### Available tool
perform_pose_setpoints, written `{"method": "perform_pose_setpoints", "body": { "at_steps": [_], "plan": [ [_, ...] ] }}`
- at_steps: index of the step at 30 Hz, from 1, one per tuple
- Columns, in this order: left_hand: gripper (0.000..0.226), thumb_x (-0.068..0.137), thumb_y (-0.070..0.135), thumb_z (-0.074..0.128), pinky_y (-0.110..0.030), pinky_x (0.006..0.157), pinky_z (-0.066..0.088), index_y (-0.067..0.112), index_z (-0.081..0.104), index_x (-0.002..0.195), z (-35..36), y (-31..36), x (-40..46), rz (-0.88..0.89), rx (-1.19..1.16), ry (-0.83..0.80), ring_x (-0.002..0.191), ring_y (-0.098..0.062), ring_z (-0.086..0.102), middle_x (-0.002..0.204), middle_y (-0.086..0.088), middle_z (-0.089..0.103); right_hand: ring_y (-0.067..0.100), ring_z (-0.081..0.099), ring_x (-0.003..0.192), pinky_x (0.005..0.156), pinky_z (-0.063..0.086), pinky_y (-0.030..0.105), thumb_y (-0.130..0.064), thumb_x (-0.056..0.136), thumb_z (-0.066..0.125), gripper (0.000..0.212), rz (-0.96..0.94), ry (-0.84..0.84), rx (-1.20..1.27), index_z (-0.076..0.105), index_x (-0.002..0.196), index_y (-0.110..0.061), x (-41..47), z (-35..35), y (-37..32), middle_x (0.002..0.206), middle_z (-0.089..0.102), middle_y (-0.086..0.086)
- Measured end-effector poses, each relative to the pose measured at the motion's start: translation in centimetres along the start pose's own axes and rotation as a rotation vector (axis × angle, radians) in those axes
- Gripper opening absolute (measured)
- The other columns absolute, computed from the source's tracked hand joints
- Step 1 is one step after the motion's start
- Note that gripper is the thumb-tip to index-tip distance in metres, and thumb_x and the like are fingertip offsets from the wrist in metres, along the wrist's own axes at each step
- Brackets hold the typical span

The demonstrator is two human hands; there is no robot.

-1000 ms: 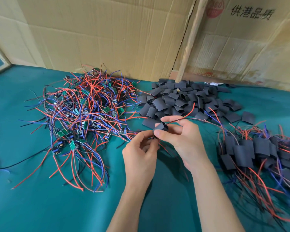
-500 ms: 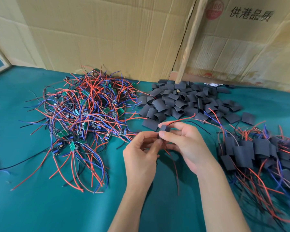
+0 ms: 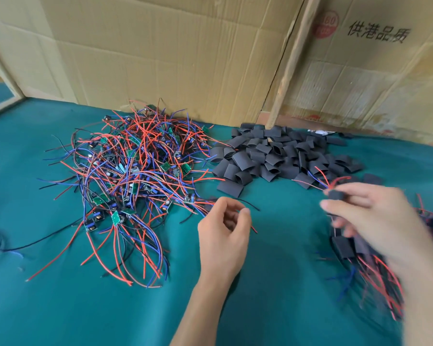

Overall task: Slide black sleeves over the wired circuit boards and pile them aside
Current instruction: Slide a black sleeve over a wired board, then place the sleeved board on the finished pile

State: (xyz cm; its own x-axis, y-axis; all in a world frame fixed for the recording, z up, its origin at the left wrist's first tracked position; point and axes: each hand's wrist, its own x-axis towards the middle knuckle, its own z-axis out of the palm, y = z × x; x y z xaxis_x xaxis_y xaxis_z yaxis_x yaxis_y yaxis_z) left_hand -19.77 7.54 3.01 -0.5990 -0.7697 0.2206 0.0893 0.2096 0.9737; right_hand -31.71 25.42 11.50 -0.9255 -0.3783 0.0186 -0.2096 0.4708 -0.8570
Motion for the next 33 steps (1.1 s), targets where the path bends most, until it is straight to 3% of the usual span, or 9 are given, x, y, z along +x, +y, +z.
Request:
{"method": "perform_pose_setpoints", "body": {
  "at_steps": [3, 6, 9, 11, 14, 18, 22, 27, 33],
  "plan": [
    [0.019, 0.091, 0.003, 0.065, -0.011, 0.057, 0.039, 0.016, 0.061, 0.077, 0.1, 0.2, 0.0, -0.026, -0.012, 0.092, 0.057, -0.003, 0.047, 0.066, 0.014, 0.058, 0.021, 0.076, 0.081, 0.079, 0.062, 0.046, -0.080, 0.034, 0.077, 0.066, 0.143, 0.044, -0.389, 0.070, 0.095, -0.057, 0.6, -5.8, 2.4, 0.081, 0.077, -0.005],
    [0.021, 0.092, 0.002, 0.061, -0.020, 0.063, 0.045, 0.017, 0.058, 0.078, 0.0, 0.3, 0.1, -0.036, -0.035, 0.243, 0.062, -0.008, 0.054, 0.071, 0.006, 0.062, 0.032, 0.070, 0.106, 0.098, 0.054, 0.055, -0.090, 0.033, 0.067, 0.081, 0.133, 0.151, -0.552, 0.071, 0.093, -0.035, 1.5, -7.7, 2.9, 0.105, 0.076, 0.002],
    [0.017, 0.095, 0.010, 0.054, -0.046, 0.072, 0.049, 0.022, 0.053, 0.083, -0.4, 0.1, 0.1, -0.024, -0.046, 0.413, 0.076, -0.030, 0.060, 0.082, -0.009, 0.061, 0.003, 0.072, 0.089, 0.081, 0.056, 0.034, -0.074, 0.056, 0.062, 0.040, -0.051, 0.197, -0.453, 0.068, 0.090, -0.055, 0.6, -2.0, -3.1, 0.085, 0.074, -0.025],
    [0.011, 0.095, 0.020, 0.049, -0.051, 0.073, 0.047, 0.026, 0.049, 0.086, -0.6, 0.2, 0.2, -0.021, -0.070, 0.495, 0.077, -0.033, 0.057, 0.085, -0.012, 0.058, -0.008, 0.069, 0.077, 0.073, 0.054, 0.028, -0.062, 0.063, 0.065, 0.034, -0.199, -0.044, -0.370, 0.073, 0.094, -0.049, 0.3, 4.4, -6.9, 0.080, 0.073, -0.029],
    [0.012, 0.098, 0.023, 0.046, -0.039, 0.068, 0.044, 0.028, 0.045, 0.087, -0.8, 0.2, 0.4, -0.040, -0.128, 0.587, 0.071, -0.023, 0.051, 0.082, -0.004, 0.052, 0.008, 0.071, 0.087, 0.087, 0.056, 0.034, -0.037, 0.078, 0.079, 0.026, -0.341, -0.345, -0.323, 0.078, 0.102, -0.028, 1.4, 13.1, -8.5, 0.093, 0.077, -0.010],
    [0.009, 0.097, 0.032, 0.042, -0.017, 0.068, 0.041, 0.029, 0.044, 0.089, -1.0, 0.1, 0.5, -0.065, -0.194, 0.619, 0.072, -0.005, 0.053, 0.084, 0.005, 0.055, 0.029, 0.064, 0.109, 0.092, 0.053, 0.040, -0.027, 0.085, 0.077, 0.035, -0.332, -0.391, -0.480, 0.070, 0.119, -0.024, 3.0, 19.7, -7.7, 0.113, 0.072, 0.004],
    [0.011, 0.099, 0.029, 0.043, -0.011, 0.067, 0.039, 0.031, 0.044, 0.088, -0.8, 0.1, 0.6, -0.076, -0.184, 0.617, 0.072, 0.002, 0.054, 0.083, 0.009, 0.056, 0.026, 0.067, 0.094, 0.081, 0.057, 0.037, -0.024, 0.078, 0.078, 0.016, -0.330, -0.326, -0.429, 0.075, 0.093, -0.027, 3.8, 20.5, -7.0, 0.089, 0.072, -0.002],
    [0.018, 0.102, 0.018, 0.049, -0.015, 0.065, 0.041, 0.027, 0.047, 0.087, -0.7, -0.3, 0.8, -0.077, -0.161, 0.608, 0.068, -0.004, 0.055, 0.077, 0.018, 0.060, 0.001, 0.063, 0.064, 0.060, 0.044, 0.015, -0.033, 0.075, 0.086, 0.013, -0.384, -0.251, -0.176, 0.076, 0.073, -0.026, 4.1, 18.5, -7.2, 0.064, 0.070, -0.010],
    [0.033, 0.100, 0.032, 0.044, -0.025, 0.056, 0.046, 0.019, 0.062, 0.075, -0.6, 0.0, 0.4, -0.054, -0.190, 0.445, 0.055, -0.012, 0.058, 0.069, 0.004, 0.068, 0.008, 0.064, 0.061, 0.065, 0.053, 0.033, -0.031, 0.068, 0.086, 0.015, -0.275, -0.242, 0.213, 0.079, 0.076, -0.021, 2.9, 14.2, -6.8, 0.069, 0.075, -0.002]
  ]
}}
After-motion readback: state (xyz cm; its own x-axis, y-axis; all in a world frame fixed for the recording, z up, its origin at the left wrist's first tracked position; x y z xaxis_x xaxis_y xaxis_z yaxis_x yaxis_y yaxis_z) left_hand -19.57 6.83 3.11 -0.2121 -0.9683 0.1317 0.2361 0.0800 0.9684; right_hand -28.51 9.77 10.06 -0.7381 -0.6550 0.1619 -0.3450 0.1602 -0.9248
